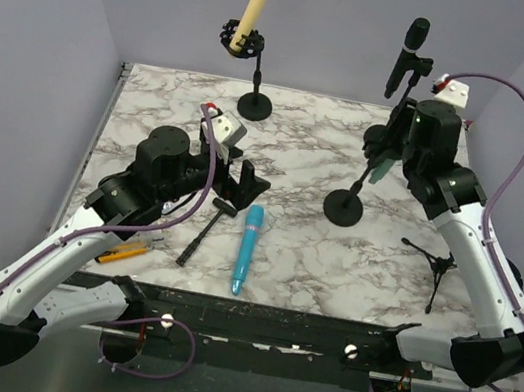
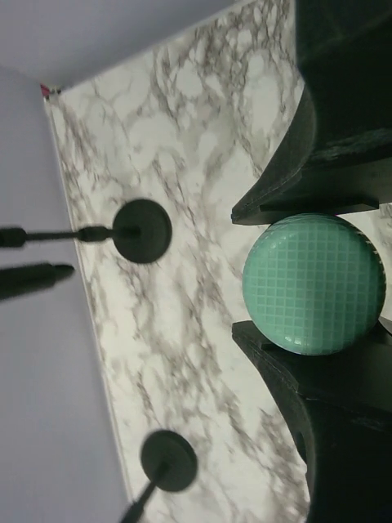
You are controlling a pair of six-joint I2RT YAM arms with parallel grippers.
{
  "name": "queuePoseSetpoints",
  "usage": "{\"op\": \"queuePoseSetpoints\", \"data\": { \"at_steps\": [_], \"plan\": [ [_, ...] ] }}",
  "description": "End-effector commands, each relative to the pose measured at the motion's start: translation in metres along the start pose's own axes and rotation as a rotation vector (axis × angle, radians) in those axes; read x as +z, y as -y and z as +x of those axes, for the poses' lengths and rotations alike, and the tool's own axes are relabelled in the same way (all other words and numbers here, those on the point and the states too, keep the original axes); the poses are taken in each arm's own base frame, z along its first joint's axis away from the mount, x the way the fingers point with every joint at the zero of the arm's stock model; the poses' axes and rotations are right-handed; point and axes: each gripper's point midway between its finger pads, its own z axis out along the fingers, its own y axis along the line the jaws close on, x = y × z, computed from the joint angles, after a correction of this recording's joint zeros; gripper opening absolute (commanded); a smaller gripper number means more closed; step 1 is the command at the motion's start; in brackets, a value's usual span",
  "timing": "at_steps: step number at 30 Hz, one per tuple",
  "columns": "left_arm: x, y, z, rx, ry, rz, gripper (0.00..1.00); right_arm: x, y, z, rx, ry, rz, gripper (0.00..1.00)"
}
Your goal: Remove the microphone from the stand
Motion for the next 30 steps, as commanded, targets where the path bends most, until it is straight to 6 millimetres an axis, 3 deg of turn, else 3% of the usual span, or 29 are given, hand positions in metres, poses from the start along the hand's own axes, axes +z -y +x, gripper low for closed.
{"op": "queuePoseSetpoints", "data": {
  "at_steps": [1, 5, 12, 21, 26, 30],
  "plan": [
    [0.006, 0.001, 0.008, -0.006, -0.034, 0.004, 0.99, -0.037, -0.037, 0.052, -0.060, -0.164, -0.124, 0.00],
    [0.009, 0.003, 0.011, -0.007, -0.031, 0.017, 0.99, -0.064, -0.064, 0.069, -0.091, -0.183, -0.205, 0.01],
    [0.013, 0.005, 0.016, 0.004, -0.015, 0.036, 0.99, -0.087, -0.087, 0.087, -0.114, -0.207, -0.278, 0.01],
    [0.016, 0.019, 0.004, -0.110, 0.052, 0.093, 0.99, -0.093, -0.104, 0.085, -0.101, -0.187, -0.347, 0.06],
    [0.025, 0.032, -0.008, -0.197, 0.086, 0.155, 0.99, -0.095, -0.114, 0.081, -0.085, -0.183, -0.391, 0.11],
    [0.038, 0.042, -0.014, -0.156, 0.126, 0.166, 0.99, -0.094, -0.120, 0.084, -0.087, -0.190, -0.413, 0.12]
  ]
}}
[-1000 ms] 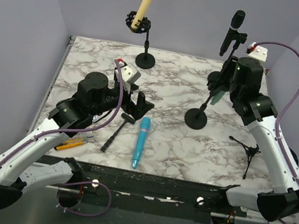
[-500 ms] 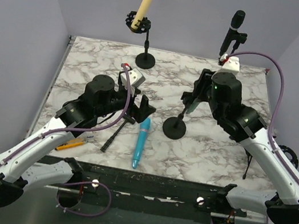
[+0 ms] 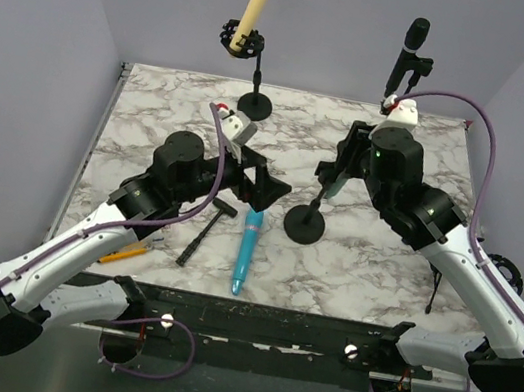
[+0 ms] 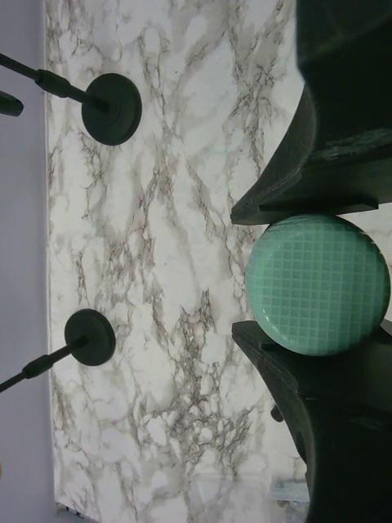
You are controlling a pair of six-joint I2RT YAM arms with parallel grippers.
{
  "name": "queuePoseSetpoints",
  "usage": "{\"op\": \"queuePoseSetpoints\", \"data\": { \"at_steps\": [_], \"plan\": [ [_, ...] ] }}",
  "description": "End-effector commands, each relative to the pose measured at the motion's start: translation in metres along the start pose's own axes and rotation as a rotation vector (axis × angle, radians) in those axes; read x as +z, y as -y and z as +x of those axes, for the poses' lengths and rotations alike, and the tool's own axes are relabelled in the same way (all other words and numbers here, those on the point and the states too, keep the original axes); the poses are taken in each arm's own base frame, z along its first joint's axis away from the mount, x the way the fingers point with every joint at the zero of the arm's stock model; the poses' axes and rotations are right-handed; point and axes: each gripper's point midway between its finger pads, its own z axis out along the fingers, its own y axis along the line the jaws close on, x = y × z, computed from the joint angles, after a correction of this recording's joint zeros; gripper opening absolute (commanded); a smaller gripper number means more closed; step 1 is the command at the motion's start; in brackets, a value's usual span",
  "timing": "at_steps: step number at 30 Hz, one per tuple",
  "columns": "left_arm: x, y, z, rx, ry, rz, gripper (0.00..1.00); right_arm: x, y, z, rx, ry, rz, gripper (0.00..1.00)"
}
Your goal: Remove the microphone from the stand
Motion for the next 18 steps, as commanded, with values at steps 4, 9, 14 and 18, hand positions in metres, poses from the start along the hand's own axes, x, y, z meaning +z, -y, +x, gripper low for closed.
{"op": "queuePoseSetpoints", "data": {
  "at_steps": [4, 9, 14, 18],
  "plan": [
    [0.036, 0.037, -0.014, 0.111, 0.109, 0.084, 0.99, 0.004, -0.023, 0.042, -0.020, -0.144, -0.096, 0.19],
    [0.059, 0.047, -0.017, 0.183, 0.158, 0.071, 0.99, 0.003, -0.022, 0.038, -0.023, -0.139, -0.087, 0.25],
    [0.083, 0.041, -0.016, 0.243, 0.149, -0.039, 0.98, 0.002, -0.024, 0.036, -0.025, -0.146, -0.100, 0.25],
    [0.100, 0.025, -0.010, 0.270, 0.115, -0.135, 0.94, 0.000, -0.023, 0.032, -0.028, -0.134, -0.097, 0.25]
  ]
}}
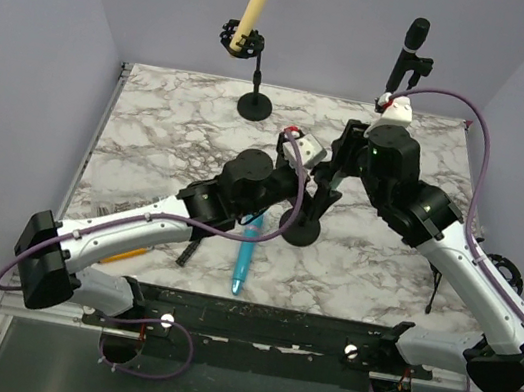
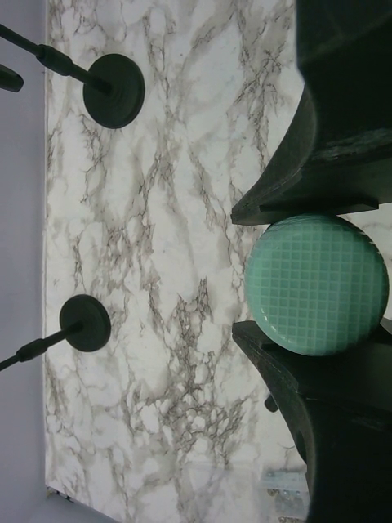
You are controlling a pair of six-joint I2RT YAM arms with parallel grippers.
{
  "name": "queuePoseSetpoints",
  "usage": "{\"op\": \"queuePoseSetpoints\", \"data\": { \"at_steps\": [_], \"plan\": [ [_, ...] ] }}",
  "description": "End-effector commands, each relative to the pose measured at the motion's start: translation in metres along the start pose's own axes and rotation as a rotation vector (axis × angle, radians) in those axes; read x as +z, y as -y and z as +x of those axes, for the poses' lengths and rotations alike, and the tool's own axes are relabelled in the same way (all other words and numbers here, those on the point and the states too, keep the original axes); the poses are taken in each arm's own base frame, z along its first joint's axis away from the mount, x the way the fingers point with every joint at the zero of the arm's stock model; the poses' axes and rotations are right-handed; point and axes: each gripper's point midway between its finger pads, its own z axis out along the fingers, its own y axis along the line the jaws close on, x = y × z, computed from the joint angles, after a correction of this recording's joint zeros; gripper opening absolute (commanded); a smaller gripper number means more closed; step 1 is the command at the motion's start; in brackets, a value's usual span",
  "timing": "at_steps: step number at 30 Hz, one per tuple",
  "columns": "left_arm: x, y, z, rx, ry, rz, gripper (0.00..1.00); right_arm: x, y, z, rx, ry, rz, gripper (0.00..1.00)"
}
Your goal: Remove the microphone from the stand
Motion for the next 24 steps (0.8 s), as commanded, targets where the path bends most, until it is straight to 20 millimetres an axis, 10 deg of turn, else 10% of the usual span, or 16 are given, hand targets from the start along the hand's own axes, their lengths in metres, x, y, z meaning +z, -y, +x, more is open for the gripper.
{"op": "queuePoseSetpoints", "data": {
  "at_steps": [1, 10, 12, 14, 24],
  "plan": [
    [0.014, -0.023, -0.017, 0.062, 0.041, -0.147, 0.93, -0.005, -0.012, 0.030, -0.024, -0.123, -0.053, 0.26],
    [0.024, -0.024, -0.011, 0.051, 0.027, -0.160, 0.62, -0.004, -0.013, 0.032, -0.030, -0.130, -0.058, 0.26],
    [0.025, -0.022, -0.009, 0.060, 0.012, -0.148, 0.42, -0.004, -0.014, 0.031, -0.029, -0.129, -0.062, 0.26],
    [0.026, -0.020, -0.005, 0.072, -0.017, -0.130, 0.02, -0.005, -0.014, 0.028, -0.026, -0.124, -0.063, 0.26],
    [0.019, -0.017, 0.018, 0.059, -0.067, -0.108, 0.00, -0.023, -0.009, -0.028, -0.013, -0.017, -0.033, 0.24]
  ]
}}
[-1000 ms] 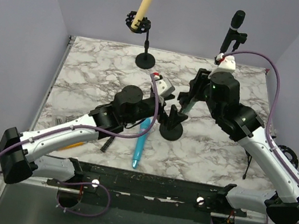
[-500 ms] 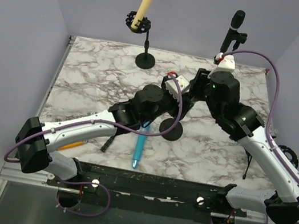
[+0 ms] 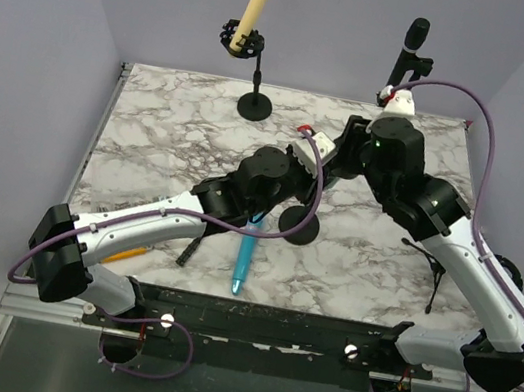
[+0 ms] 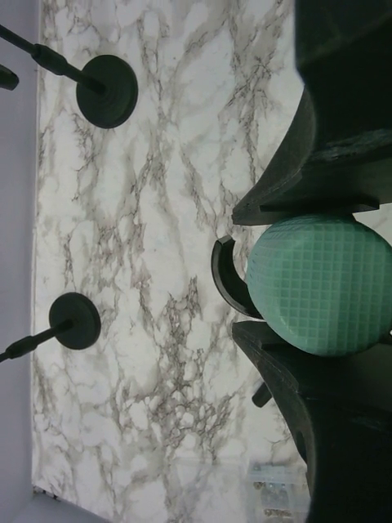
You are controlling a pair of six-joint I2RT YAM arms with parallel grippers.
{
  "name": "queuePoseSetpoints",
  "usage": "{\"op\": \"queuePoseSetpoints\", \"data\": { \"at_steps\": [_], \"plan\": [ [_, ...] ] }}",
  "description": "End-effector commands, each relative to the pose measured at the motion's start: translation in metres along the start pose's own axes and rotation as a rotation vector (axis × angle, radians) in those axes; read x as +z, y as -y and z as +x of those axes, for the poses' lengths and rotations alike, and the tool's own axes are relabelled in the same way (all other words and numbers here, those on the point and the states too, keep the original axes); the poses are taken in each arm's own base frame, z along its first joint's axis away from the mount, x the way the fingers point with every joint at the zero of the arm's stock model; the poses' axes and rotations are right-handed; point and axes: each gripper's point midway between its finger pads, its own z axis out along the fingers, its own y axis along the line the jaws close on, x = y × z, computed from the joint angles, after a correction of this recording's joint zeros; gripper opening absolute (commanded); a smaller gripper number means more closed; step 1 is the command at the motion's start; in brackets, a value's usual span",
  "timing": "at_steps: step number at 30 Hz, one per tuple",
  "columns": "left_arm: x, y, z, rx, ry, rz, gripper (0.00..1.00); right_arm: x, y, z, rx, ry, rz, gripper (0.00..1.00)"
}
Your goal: Remove the microphone from the stand
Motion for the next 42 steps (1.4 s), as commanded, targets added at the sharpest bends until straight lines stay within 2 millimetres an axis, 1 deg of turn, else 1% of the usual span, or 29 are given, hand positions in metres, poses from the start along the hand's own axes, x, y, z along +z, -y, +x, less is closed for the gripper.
{"op": "queuePoseSetpoints", "data": {
  "at_steps": [1, 5, 6, 8, 10, 12, 13, 15, 16, 19, 21, 22, 23, 24, 25, 26, 27, 29, 30, 32, 34, 36, 38, 40, 42],
  "plan": [
    [-0.004, 0.002, 0.009, -0.003, -0.020, 0.019, 0.00, -0.022, -0.004, -0.034, -0.004, 0.041, -0.015, 0.23],
    [-0.004, 0.003, 0.013, -0.002, -0.027, 0.025, 0.00, -0.048, 0.007, -0.086, 0.010, 0.157, 0.020, 0.17],
    [-0.004, 0.003, 0.014, -0.003, -0.027, 0.025, 0.00, -0.057, 0.009, -0.101, 0.022, 0.189, 0.018, 0.16],
    [-0.004, 0.003, 0.015, -0.003, -0.031, 0.026, 0.00, -0.074, 0.011, -0.124, 0.040, 0.237, 0.001, 0.11],
    [-0.004, 0.004, 0.014, -0.007, -0.030, 0.025, 0.00, -0.091, 0.013, -0.141, 0.060, 0.280, -0.018, 0.08],
    [-0.004, 0.003, 0.012, -0.016, -0.032, 0.017, 0.00, -0.103, 0.015, -0.150, 0.068, 0.307, -0.041, 0.05],
    [-0.004, 0.002, 0.010, -0.020, -0.036, 0.014, 0.06, -0.107, 0.015, -0.152, 0.070, 0.313, -0.053, 0.03],
    [-0.006, 0.002, 0.006, -0.033, -0.037, 0.011, 0.38, -0.113, 0.016, -0.152, 0.075, 0.319, -0.069, 0.01],
    [-0.007, 0.002, 0.004, -0.046, -0.034, 0.007, 0.51, -0.115, 0.014, -0.151, 0.079, 0.319, -0.081, 0.01],
    [-0.012, 0.002, -0.007, -0.077, -0.013, 0.007, 0.72, -0.121, 0.006, -0.151, 0.096, 0.320, -0.142, 0.01],
    [-0.017, 0.006, -0.016, -0.086, -0.002, 0.029, 0.97, -0.124, -0.003, -0.152, 0.109, 0.317, -0.198, 0.01],
    [-0.021, 0.007, -0.021, -0.090, 0.002, 0.040, 0.98, -0.125, -0.009, -0.153, 0.116, 0.313, -0.228, 0.01],
    [-0.025, 0.008, -0.025, -0.093, 0.010, 0.049, 0.98, -0.125, -0.017, -0.152, 0.116, 0.304, -0.267, 0.01],
    [-0.031, 0.008, -0.029, -0.095, 0.016, 0.054, 0.98, -0.122, -0.024, -0.150, 0.112, 0.288, -0.292, 0.01],
    [-0.037, 0.007, -0.029, -0.094, 0.009, 0.055, 0.98, -0.119, -0.031, -0.147, 0.103, 0.265, -0.316, 0.01],
    [-0.045, 0.006, -0.033, -0.093, 0.020, 0.056, 0.99, -0.112, -0.039, -0.143, 0.092, 0.234, -0.334, 0.01],
    [-0.053, 0.004, -0.033, -0.089, 0.024, 0.057, 0.98, -0.106, -0.045, -0.137, 0.078, 0.200, -0.343, 0.01],
    [-0.072, 0.000, -0.034, -0.079, 0.035, 0.052, 0.98, -0.091, -0.058, -0.124, 0.055, 0.130, -0.367, 0.01],
    [-0.084, -0.005, -0.037, -0.074, 0.049, 0.043, 0.98, -0.085, -0.066, -0.117, 0.049, 0.099, -0.393, 0.01],
    [-0.105, -0.016, -0.037, -0.064, 0.058, 0.008, 0.98, -0.076, -0.084, -0.104, 0.059, 0.049, -0.454, 0.01],
    [-0.126, -0.031, -0.037, -0.057, 0.063, -0.046, 0.98, -0.066, -0.103, -0.089, 0.068, -0.007, -0.520, 0.01],
    [-0.148, -0.050, -0.039, -0.054, 0.065, -0.124, 0.98, -0.053, -0.119, -0.070, 0.062, -0.068, -0.533, 0.01],
    [-0.168, -0.069, -0.044, -0.049, 0.079, -0.198, 0.98, -0.041, -0.138, -0.045, 0.027, -0.134, -0.526, 0.01],
    [-0.189, -0.085, -0.052, -0.035, 0.105, -0.266, 0.98, -0.032, -0.154, -0.024, -0.014, -0.183, -0.500, 0.01],
    [-0.209, -0.100, -0.066, -0.018, 0.147, -0.329, 0.98, -0.021, -0.166, 0.001, -0.051, -0.237, -0.465, 0.01]
  ]
}}
